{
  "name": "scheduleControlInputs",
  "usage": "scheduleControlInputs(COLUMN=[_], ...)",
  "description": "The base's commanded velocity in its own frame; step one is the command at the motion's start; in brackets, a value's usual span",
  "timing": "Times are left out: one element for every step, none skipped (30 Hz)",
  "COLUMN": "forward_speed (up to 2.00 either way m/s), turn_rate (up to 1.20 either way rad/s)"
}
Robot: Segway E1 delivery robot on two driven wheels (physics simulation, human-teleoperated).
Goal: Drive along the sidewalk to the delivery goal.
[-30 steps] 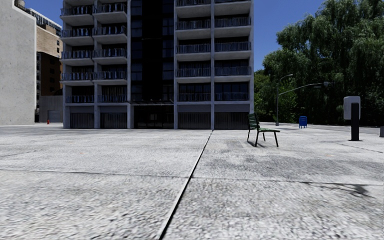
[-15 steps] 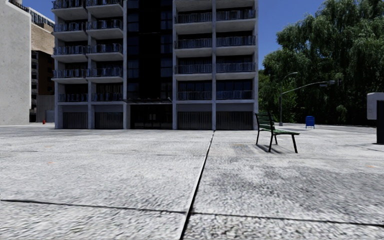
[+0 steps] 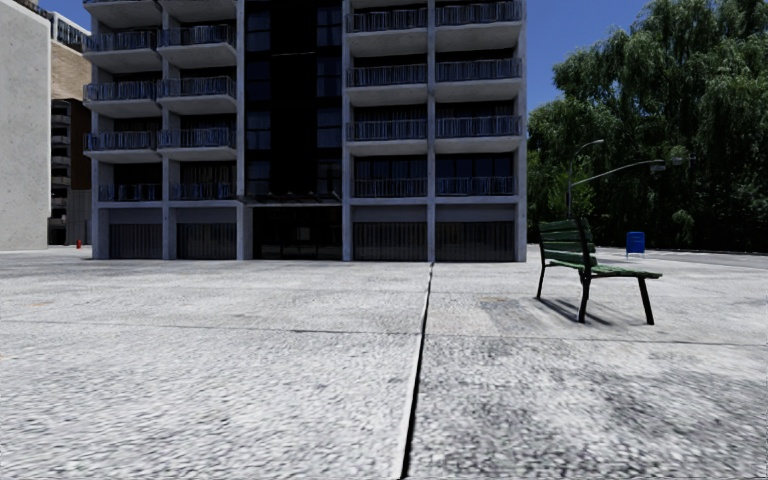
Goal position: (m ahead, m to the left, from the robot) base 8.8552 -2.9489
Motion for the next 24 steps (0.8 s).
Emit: scheduleControlInputs(forward_speed=[2.00, 2.00, 2.00, 2.00, 2.00, 2.00, 2.00, 2.00, 2.00, 2.00, 2.00, 2.00, 2.00, 2.00, 2.00, 2.00, 2.00, 2.00, 2.00, 2.00, 2.00, 2.00, 2.00, 2.00], turn_rate=[0.00, 0.00, 0.00, 0.00, 0.00, 0.00, 0.00, 0.00, 0.00, 0.00, -0.03, -0.03, -0.13, -0.23, -0.30, -0.30, -0.32, -0.32, -0.32, -0.32, -0.32, -0.32, -0.32, -0.32])
